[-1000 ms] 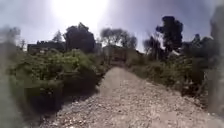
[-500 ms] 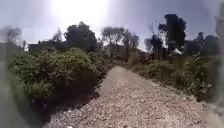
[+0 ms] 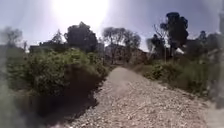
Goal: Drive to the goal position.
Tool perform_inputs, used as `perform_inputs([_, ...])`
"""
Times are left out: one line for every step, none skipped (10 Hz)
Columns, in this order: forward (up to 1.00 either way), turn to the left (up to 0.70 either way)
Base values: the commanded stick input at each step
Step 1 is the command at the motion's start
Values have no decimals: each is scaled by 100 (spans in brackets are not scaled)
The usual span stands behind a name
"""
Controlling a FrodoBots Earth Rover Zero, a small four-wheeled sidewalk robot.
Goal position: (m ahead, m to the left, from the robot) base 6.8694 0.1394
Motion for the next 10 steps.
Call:
perform_inputs([70, -35])
perform_inputs([70, -35])
perform_inputs([70, -35])
perform_inputs([70, -35])
perform_inputs([70, -35])
perform_inputs([70, -35])
perform_inputs([70, -25])
perform_inputs([70, -14])
perform_inputs([70, -2])
perform_inputs([70, 0])
